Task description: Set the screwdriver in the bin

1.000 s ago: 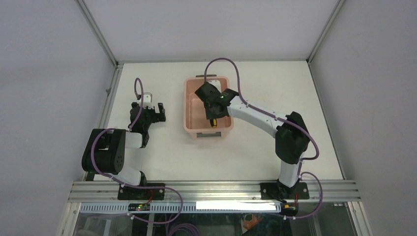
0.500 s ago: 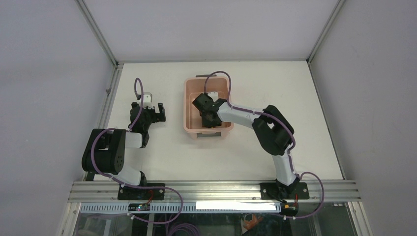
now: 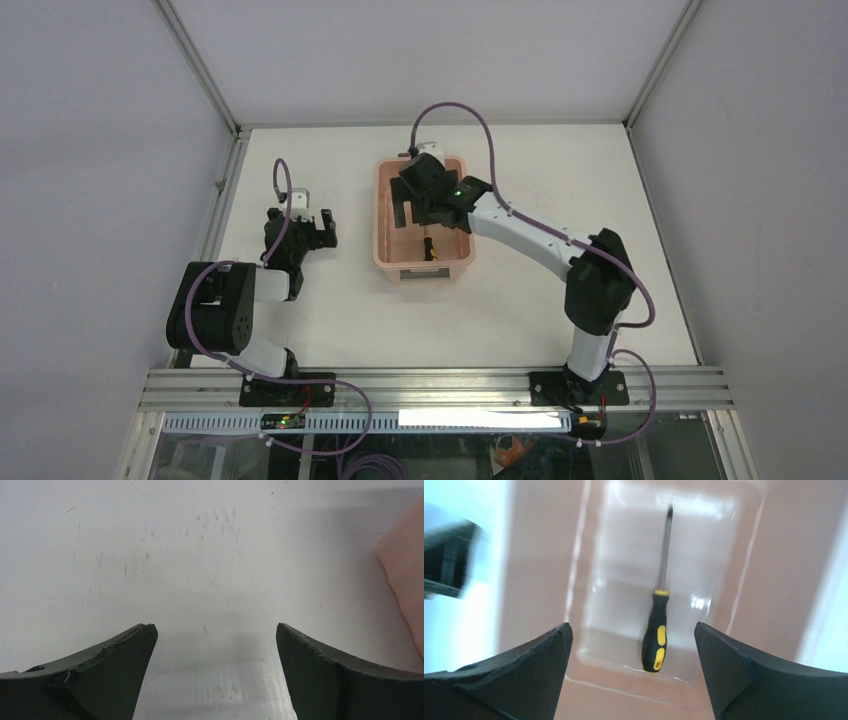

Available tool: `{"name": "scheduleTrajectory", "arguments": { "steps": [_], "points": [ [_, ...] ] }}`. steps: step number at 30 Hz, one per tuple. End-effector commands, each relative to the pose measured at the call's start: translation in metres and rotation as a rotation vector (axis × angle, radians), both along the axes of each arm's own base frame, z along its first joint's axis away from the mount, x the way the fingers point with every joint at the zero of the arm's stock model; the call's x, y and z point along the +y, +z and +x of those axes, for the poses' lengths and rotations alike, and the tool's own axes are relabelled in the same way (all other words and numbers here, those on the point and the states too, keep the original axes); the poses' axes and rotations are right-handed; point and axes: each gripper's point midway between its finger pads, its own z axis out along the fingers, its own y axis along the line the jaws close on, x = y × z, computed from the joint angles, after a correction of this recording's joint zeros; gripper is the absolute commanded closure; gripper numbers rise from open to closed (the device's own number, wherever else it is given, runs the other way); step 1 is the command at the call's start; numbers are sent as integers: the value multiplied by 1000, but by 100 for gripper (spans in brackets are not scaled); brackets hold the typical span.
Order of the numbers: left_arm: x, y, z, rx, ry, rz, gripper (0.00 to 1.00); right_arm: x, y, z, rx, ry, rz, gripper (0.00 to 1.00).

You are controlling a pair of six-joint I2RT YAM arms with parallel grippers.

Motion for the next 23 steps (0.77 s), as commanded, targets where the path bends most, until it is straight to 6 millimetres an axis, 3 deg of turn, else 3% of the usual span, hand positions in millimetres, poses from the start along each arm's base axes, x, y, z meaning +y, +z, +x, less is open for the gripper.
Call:
{"name": "scheduleTrajectory", "arguments": {
  "steps": [1, 3, 7, 11, 15, 19, 23],
  "points": [
    [-5, 17, 5, -56, -8, -19, 1, -39, 99, 31, -205, -47, 22, 1],
    [-5, 17, 5, -56, -8, -19, 1, -68, 107, 37, -218, -89, -17, 1],
    [-5, 17, 5, -56, -7, -19, 1, -148, 108, 47, -157, -231, -48, 1],
    [-5, 17, 5, -55, -7, -19, 1, -238, 115, 49, -178, -413, -86, 1],
    [-5, 17, 5, -55, -8, -19, 1, -306, 118, 41, -164, -585, -58, 1],
    [-5, 17, 4, -55, -8, -19, 1, -346, 119, 29, -161, -692, -64, 1],
    [-5, 17, 5, -56, -8, -19, 1, -356, 119, 25, -165, -728, -40, 1]
  ]
}}
